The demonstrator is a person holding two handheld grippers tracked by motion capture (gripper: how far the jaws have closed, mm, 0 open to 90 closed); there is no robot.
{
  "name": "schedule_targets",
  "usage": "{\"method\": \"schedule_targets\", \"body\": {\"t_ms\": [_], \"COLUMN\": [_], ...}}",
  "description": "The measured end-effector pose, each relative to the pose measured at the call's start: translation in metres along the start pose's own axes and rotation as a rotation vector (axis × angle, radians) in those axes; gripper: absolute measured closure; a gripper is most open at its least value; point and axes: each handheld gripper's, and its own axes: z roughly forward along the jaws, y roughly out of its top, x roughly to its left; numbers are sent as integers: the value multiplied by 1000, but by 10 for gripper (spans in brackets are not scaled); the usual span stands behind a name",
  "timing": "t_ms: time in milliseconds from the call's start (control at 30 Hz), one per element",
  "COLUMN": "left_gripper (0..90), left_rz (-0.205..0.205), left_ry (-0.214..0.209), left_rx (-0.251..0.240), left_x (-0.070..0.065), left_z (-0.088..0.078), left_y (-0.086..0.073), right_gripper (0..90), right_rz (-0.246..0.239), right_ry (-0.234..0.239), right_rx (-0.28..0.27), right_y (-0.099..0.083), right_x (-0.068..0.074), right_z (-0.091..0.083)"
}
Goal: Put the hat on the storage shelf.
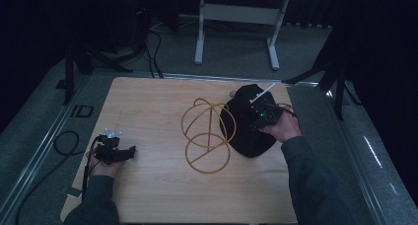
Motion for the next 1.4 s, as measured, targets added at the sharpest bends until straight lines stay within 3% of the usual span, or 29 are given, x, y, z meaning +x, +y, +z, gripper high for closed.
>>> {"method": "schedule_targets", "body": {"t_ms": [100, 167, 300, 367, 567, 733, 833, 1200, 1400], "left_gripper": [216, 216, 215, 214, 210, 207, 206, 206, 205], "left_rz": [1, 2, 4, 4, 2, 3, 4, 7, 8], "left_ry": [-1, -2, -4, -4, -2, -1, -3, -5, -6], "left_rx": [0, 0, -1, -1, 0, 0, -1, -1, -2], "left_x": [0, 0, 0, 0, 0, -1, -1, 0, -1], "left_z": [0, 0, 0, 0, 0, 1, 1, 1, 1], "left_y": [0, 0, 0, 0, 0, 0, 0, 0, 0], "right_gripper": [609, 721, 817, 835, 848, 647, 587, 844, 874], "right_rz": [18, 22, 39, 36, 8, 28, 32, 65, 55], "right_ry": [-9, -5, 26, 10, -4, -1, -24, -34, -56], "right_rx": [10, 35, 54, 73, 145, 164, 170, 245, 242], "right_y": [7, 11, 9, 5, -7, -6, 1, 17, 17], "right_x": [-1, -4, -12, -14, -23, -23, -20, -24, -26], "right_z": [1, 4, 4, 2, -5, 0, 9, 17, 12]}}
